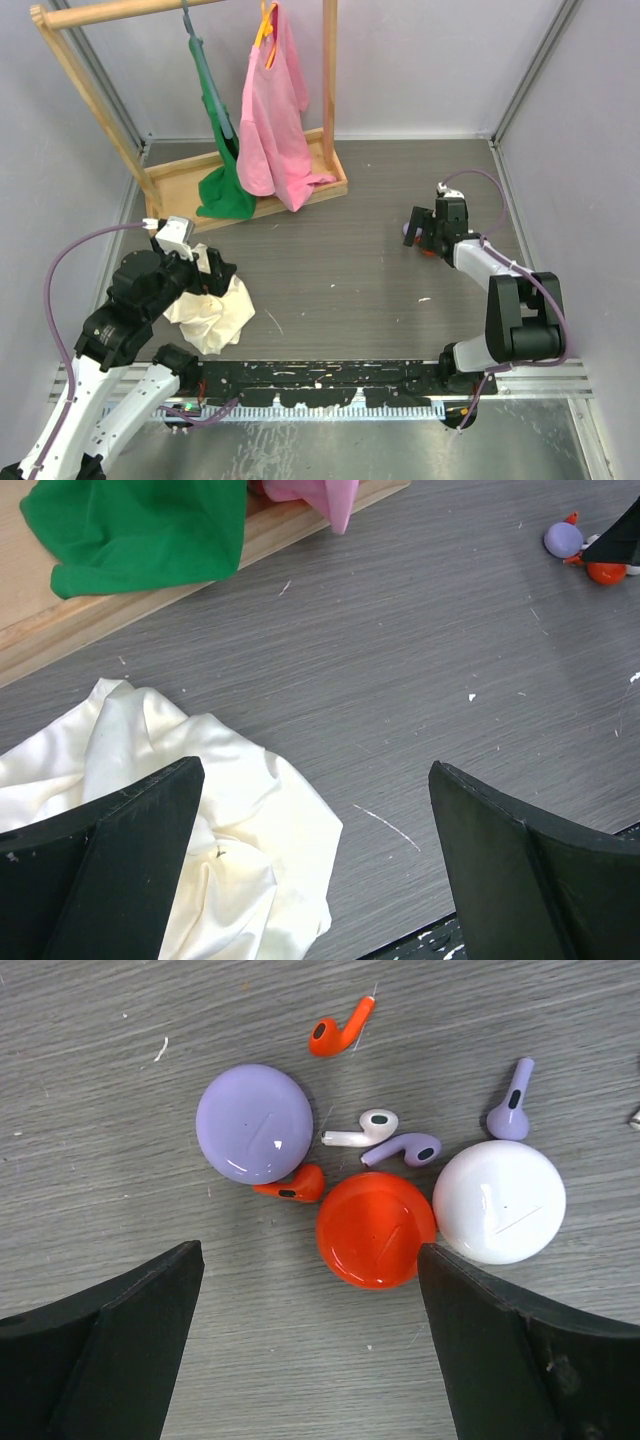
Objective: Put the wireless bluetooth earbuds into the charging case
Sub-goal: Pick up the charging case at the center of the board.
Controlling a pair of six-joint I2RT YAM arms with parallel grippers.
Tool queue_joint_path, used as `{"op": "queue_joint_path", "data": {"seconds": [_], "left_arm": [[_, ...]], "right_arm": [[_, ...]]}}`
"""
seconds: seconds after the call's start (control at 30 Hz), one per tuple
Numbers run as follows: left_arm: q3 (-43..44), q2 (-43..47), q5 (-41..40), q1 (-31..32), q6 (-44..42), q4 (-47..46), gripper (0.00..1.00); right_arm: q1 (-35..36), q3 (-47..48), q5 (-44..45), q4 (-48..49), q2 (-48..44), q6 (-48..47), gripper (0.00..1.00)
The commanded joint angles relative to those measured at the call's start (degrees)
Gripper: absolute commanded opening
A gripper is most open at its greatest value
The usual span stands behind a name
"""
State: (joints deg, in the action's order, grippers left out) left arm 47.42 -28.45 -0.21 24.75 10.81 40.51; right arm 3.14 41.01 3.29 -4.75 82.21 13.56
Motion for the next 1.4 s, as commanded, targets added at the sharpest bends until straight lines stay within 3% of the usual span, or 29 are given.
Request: {"op": "queue_joint_path", "data": {"seconds": [0.0,0.33,0.63,0.93,1.37], "left_arm": [[-0.03,-0.38,-0.07,0.21,-1.16,-3.13,0.98],[-0.05,-0.21,0.27,0.21,-1.16,-3.22,0.98],[-0.13,0.39,0.34,0.27,-1.14,-3.16,0.98],[-0.26,0.3,0.44,0.3,-1.2,-3.14,0.98],[-0.32,-0.03,0.64,0.32,-1.16,-3.33,0.98]], "right_arm": [[-0.32,2.86,-1.51,1.83,1.05,-0.92,0.94],[0.05,4.29,-9.89,-3.02,0.12,-2.15,0.91],[0.21,5.02,3.12,-3.38,-3.11,-2.77,0.87],[0.2,8.1,2.34,-3.01,3.26,-5.0,0.73],[0.2,8.15,2.31,-2.82,8.55,-6.44,0.7]]}}
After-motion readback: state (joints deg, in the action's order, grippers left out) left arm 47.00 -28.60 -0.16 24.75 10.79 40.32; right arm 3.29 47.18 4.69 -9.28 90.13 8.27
